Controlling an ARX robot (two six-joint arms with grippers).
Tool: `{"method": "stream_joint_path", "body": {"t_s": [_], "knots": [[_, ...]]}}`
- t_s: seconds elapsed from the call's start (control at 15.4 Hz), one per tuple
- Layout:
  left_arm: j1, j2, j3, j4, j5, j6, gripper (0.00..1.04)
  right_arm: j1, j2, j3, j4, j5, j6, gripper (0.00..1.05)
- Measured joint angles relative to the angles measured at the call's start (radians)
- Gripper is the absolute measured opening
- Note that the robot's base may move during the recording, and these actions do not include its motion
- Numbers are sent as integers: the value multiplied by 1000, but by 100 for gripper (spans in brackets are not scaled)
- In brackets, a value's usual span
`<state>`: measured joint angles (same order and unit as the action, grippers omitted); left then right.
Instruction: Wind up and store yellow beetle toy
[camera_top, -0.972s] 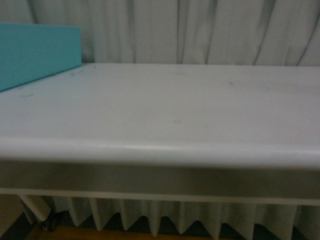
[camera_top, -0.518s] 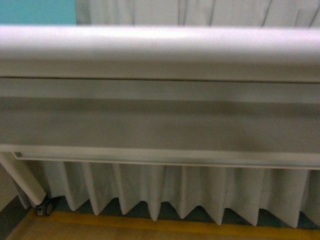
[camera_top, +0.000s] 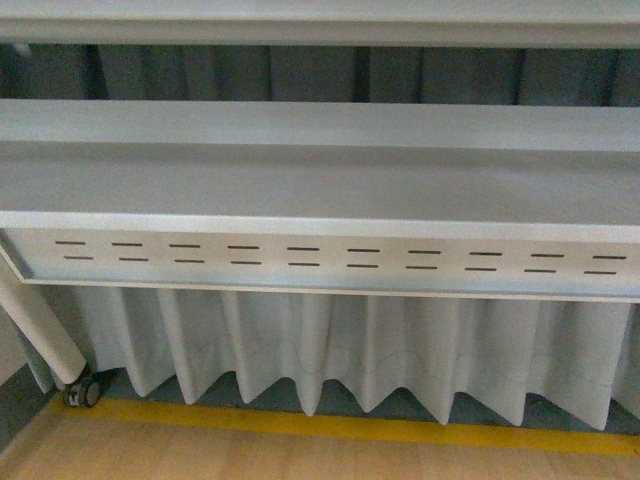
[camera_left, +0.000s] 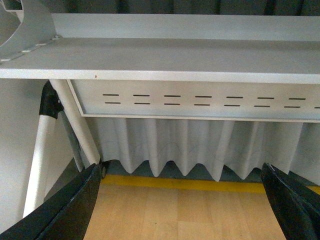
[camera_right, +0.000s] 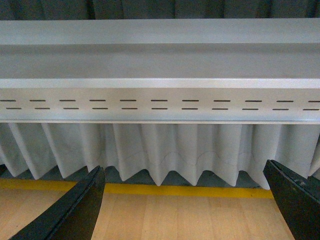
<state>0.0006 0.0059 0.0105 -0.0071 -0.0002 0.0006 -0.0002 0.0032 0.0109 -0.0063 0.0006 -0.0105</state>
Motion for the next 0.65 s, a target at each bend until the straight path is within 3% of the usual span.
{"method": "stream_joint_path", "body": {"t_s": [0.65], "knots": [[0, 0, 0, 1, 0, 0, 98, 0, 0, 0, 1, 0, 0, 98]]}}
